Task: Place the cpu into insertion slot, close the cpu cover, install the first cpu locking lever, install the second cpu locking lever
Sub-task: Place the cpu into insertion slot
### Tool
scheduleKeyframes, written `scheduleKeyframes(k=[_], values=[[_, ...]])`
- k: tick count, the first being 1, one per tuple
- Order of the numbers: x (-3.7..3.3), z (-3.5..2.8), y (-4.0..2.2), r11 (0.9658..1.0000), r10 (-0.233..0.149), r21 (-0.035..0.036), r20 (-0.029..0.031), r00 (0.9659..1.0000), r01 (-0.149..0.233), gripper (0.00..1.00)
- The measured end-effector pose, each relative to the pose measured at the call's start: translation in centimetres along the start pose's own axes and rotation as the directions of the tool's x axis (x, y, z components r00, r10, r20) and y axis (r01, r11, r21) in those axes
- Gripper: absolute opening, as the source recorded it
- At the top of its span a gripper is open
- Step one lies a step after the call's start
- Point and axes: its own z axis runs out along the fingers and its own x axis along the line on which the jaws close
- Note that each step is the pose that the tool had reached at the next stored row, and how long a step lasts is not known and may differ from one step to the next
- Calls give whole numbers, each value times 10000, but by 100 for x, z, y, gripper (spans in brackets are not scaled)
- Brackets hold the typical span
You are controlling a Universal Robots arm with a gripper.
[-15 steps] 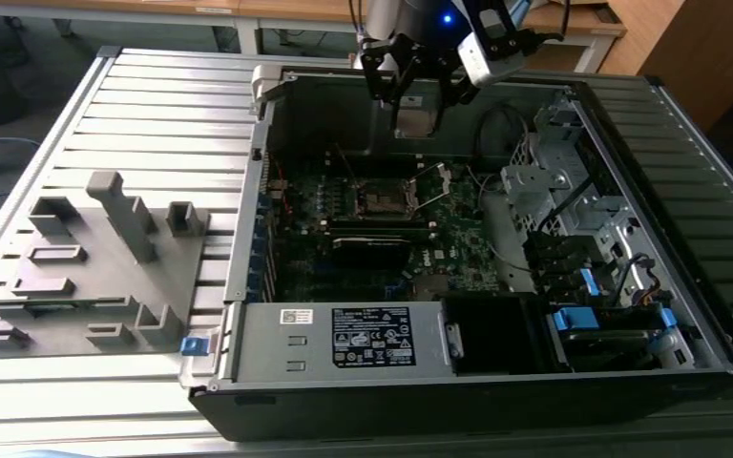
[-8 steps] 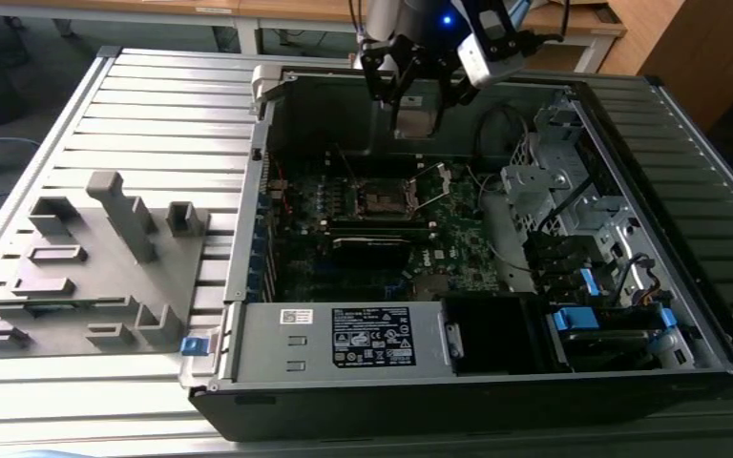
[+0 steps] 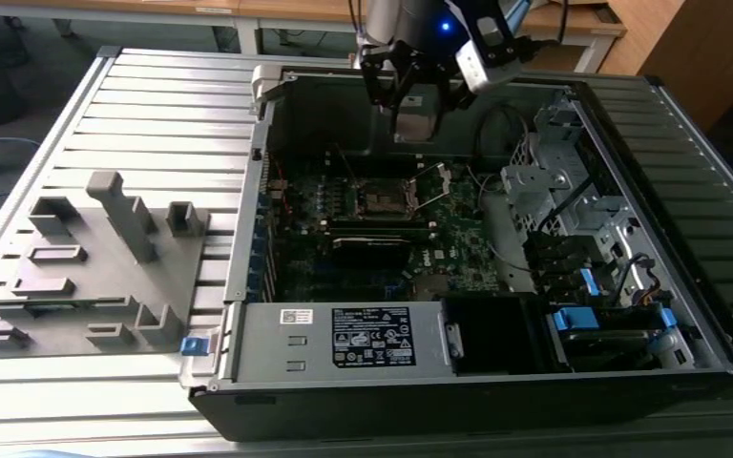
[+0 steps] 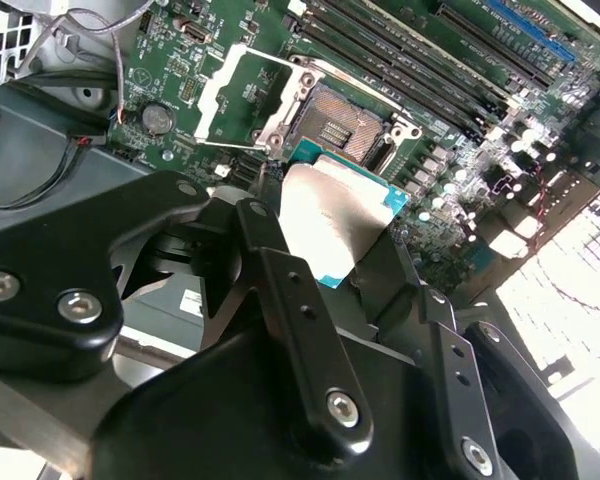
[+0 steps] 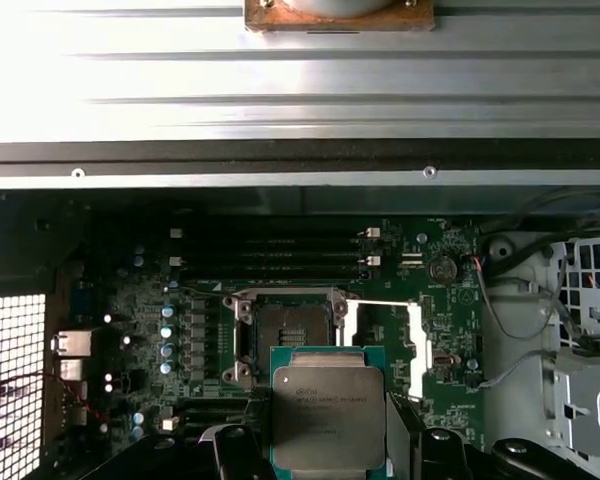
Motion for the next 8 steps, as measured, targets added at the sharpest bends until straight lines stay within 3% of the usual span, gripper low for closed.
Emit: scheduleKeyframes(k=[8], values=[[2, 88, -8, 10000, -2, 23, 18, 10000, 2, 54]])
